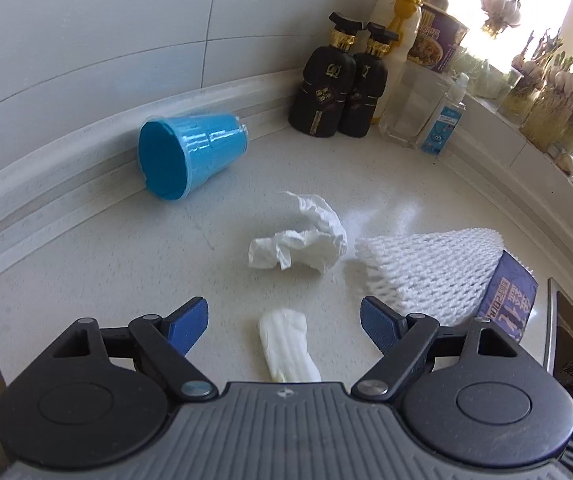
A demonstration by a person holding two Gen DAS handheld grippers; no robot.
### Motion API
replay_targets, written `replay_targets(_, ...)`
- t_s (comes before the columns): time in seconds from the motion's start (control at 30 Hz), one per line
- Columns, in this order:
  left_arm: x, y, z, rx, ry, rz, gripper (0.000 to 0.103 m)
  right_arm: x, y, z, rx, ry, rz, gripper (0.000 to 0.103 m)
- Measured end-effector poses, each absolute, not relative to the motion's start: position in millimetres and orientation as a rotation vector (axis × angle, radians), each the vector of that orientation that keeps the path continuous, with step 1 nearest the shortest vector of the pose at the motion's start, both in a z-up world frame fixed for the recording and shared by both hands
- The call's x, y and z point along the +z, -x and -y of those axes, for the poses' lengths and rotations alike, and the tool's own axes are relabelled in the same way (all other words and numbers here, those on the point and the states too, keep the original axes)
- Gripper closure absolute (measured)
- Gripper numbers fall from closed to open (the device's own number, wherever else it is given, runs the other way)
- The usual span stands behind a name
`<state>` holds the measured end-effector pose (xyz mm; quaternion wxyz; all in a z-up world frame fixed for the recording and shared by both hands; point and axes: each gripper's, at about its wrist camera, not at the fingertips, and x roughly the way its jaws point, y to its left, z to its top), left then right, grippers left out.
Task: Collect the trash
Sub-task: 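Move both open tools back up to the countertop, then close the left tool on the white tissue while the right tool grasps the blue wrapper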
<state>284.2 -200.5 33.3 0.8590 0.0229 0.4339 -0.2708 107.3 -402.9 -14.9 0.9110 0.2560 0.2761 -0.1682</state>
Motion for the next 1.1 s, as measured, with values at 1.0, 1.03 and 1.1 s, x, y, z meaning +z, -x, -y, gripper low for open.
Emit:
replay_targets(1.0, 37.8, -308.6, 240.0, -0.567, -0.123, -0.916, 0.088, -34.1, -106.0, 422.8, -0.263, -0.764, -0.552, 0.067)
replay_targets(1.03, 40.2, -306.7, 238.0, -0.574, -0.132, -0.908, 0.089, -33.5, -104.7, 424.4, -0.253, -0.781, -0.544, 0.069)
replay_targets(1.1, 44.6, -302.6, 232.0, -0.582, -0.145, -0.897, 0.089, -31.6, -100.7, 427.9, -0.250, -0.806, -0.524, 0.075)
